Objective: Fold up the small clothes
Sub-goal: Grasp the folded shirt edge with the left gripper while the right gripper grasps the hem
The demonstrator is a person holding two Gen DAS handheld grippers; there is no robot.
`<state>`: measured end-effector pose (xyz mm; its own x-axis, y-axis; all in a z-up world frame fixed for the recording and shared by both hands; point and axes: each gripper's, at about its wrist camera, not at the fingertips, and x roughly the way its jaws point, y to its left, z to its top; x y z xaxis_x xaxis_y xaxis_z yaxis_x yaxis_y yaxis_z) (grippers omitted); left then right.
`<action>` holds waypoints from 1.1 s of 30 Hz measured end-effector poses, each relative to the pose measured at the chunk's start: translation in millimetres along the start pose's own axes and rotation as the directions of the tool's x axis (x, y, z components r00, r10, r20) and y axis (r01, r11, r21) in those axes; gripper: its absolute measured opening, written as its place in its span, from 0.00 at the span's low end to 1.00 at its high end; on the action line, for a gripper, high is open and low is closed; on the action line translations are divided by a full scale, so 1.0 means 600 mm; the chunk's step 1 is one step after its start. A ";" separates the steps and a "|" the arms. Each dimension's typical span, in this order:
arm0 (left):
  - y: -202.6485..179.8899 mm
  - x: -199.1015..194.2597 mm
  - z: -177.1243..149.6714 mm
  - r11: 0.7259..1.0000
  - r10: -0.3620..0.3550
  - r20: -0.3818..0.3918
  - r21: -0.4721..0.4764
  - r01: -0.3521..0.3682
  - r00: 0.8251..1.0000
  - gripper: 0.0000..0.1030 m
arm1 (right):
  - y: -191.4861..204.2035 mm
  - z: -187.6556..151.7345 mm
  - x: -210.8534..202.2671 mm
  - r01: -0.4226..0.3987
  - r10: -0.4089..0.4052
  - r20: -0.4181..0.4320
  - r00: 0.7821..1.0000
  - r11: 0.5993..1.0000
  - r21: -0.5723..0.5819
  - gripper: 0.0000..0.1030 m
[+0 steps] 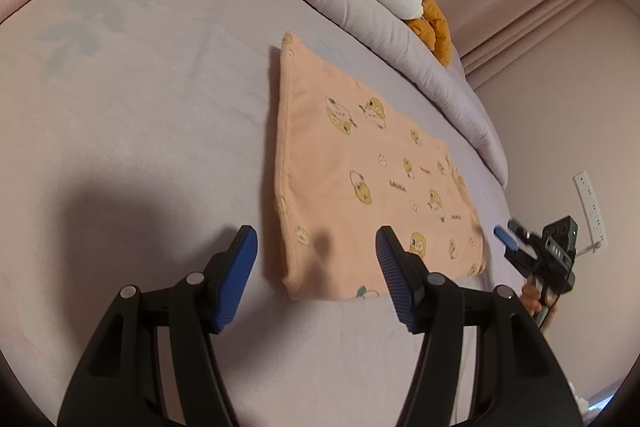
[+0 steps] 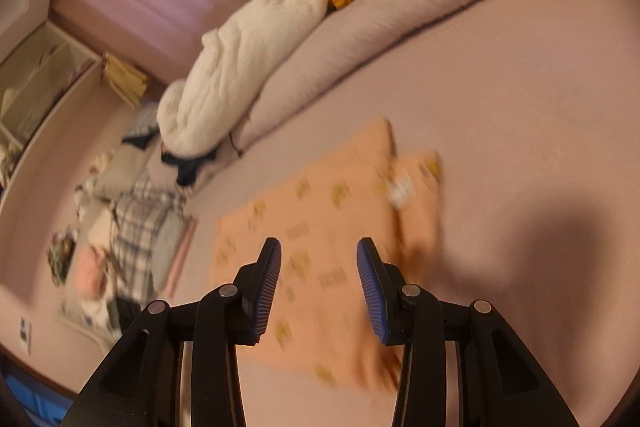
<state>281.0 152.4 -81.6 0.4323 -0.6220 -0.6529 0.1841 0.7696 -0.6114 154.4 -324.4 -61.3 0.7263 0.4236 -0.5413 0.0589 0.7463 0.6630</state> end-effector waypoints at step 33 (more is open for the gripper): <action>-0.008 0.032 0.006 0.986 -0.164 -0.058 0.009 0.165 0.985 0.44 | 0.009 -0.025 0.076 -0.032 0.018 -0.114 0.993 0.992 -0.122 0.26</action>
<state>291.6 137.2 -89.9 0.3443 -0.7473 -0.5683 0.2609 0.6576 -0.7067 177.5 -293.6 -90.1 0.6447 0.4928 -0.5844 -0.0489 0.7895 0.6118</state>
